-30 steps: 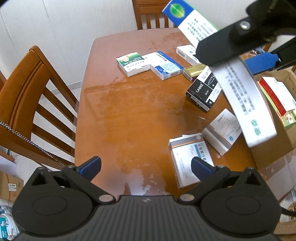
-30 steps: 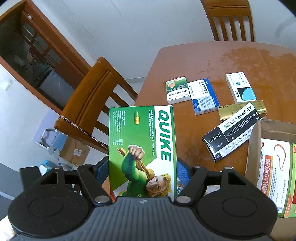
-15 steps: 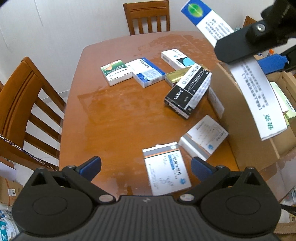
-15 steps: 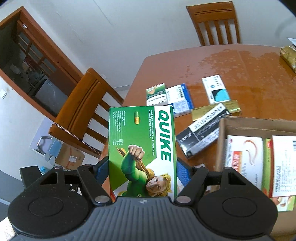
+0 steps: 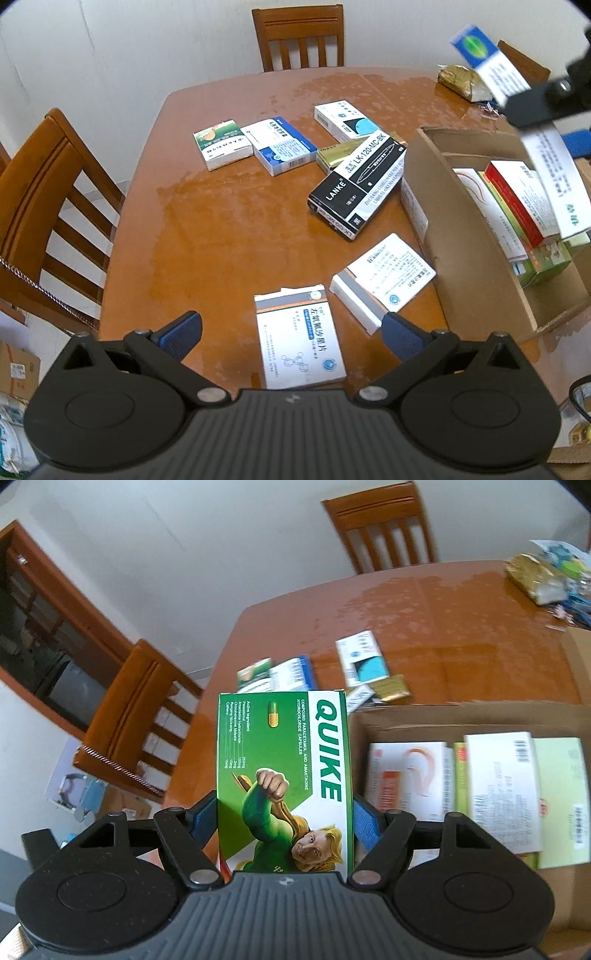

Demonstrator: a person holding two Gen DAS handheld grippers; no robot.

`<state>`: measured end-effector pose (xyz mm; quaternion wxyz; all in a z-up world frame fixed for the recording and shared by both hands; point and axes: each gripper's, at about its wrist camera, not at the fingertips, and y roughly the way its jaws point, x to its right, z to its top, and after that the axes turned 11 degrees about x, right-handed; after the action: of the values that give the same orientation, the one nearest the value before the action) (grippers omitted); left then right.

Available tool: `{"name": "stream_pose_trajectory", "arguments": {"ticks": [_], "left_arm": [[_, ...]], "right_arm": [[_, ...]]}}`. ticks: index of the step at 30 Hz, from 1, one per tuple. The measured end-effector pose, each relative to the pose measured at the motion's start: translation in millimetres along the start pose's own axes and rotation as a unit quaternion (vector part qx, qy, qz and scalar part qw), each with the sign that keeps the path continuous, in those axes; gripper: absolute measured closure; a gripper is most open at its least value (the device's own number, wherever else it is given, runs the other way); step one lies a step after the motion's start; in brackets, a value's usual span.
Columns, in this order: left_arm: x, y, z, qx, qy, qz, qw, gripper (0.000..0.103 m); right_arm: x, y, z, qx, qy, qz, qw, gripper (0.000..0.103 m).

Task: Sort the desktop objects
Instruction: 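Carry the QUIKE box with the right gripper over the cardboard box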

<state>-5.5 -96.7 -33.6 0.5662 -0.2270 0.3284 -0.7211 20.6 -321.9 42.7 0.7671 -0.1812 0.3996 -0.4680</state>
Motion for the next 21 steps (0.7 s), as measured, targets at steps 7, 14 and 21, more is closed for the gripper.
{"name": "stream_pose_trajectory", "arguments": {"ticks": [7,14,21], "left_arm": [[-3.5,2.2,-3.2,-0.001,-0.018,0.001,0.9998,0.000],[-12.4,8.7,-6.1,-0.012,-0.028,0.005,0.9995,0.000],[-12.9,15.9,-5.1,-0.019,-0.022,-0.004,0.9996,0.000]], "right_arm": [[35.3,-5.2,5.4,0.005,0.026,-0.042,0.999,0.026],[64.4,-6.2,9.2,0.009,0.053,-0.076,0.996,0.026],[81.9,-8.8,10.9,0.011,0.075,-0.101,0.992,0.026]]}}
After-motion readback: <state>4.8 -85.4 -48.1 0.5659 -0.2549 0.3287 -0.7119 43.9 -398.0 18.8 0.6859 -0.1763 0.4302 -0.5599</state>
